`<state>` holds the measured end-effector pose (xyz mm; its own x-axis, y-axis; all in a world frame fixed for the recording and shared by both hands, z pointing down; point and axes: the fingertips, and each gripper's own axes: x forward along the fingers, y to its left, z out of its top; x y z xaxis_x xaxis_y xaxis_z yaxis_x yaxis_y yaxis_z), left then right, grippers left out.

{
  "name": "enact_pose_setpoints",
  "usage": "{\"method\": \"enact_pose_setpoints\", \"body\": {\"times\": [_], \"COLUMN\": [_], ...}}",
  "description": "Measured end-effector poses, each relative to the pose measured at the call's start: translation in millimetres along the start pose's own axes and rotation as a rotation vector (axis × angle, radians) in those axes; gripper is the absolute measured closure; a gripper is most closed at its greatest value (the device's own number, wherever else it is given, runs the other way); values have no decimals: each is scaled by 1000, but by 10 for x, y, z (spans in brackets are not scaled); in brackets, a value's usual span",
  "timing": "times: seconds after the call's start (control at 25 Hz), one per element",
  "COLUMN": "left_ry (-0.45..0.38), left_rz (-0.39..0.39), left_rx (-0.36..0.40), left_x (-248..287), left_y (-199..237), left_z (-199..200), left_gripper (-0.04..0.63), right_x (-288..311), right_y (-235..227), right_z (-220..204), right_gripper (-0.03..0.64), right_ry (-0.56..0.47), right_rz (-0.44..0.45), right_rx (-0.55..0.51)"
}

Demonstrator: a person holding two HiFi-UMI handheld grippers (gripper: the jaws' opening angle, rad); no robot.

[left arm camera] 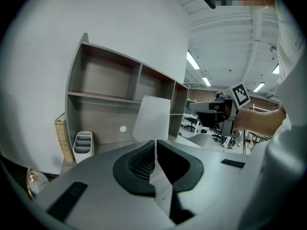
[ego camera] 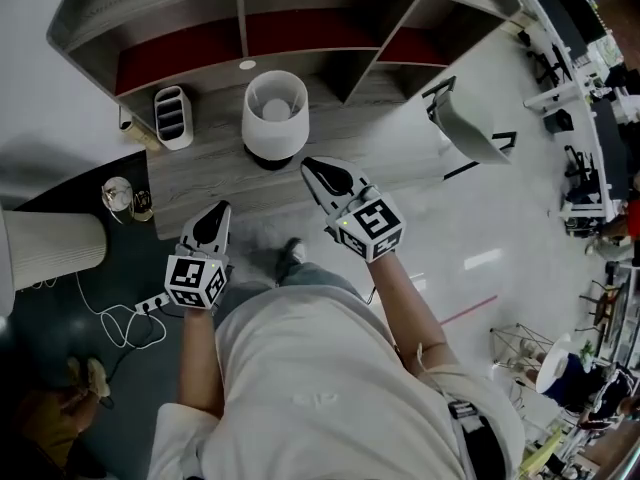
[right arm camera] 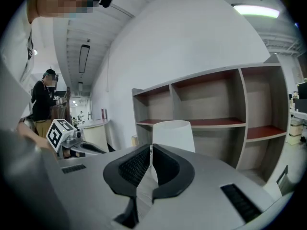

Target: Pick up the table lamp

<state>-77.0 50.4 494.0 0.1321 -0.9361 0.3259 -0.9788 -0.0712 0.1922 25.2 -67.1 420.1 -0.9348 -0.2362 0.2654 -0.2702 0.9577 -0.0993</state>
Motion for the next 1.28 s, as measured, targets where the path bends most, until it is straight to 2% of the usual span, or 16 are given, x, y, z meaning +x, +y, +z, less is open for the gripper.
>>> {"method": "enact_pose_setpoints", "body": {"times": [0.24, 0.52, 0.68, 0.88, 1.04, 1.28], "left_ry": [29, 54, 85, 120, 147, 156], "left_rz": [31, -26, -84, -146, -182, -252], "left_rx": [-26, -18, -14, -20, -14, 61], "left_x": [340, 767, 970, 1218, 1398, 1684], "left_y": [46, 159, 249, 397, 492, 577], "left_z": [-159, -322, -495, -675, -806, -921], "left_gripper": [578, 570, 489, 441, 375, 297], "right_x": [140, 260, 341, 461, 545, 629], "right_y": [-251, -380, -397, -461, -468, -498], "right_z": [131, 276, 335, 444, 532, 561], "right_gripper": [586, 585, 586, 586, 586, 585], "right_ry": [10, 17, 21, 24, 23, 19], "right_rz": [42, 31, -7, -80, -128, -206], "right_rx": [-28, -51, -61, -59, -57, -20]}}
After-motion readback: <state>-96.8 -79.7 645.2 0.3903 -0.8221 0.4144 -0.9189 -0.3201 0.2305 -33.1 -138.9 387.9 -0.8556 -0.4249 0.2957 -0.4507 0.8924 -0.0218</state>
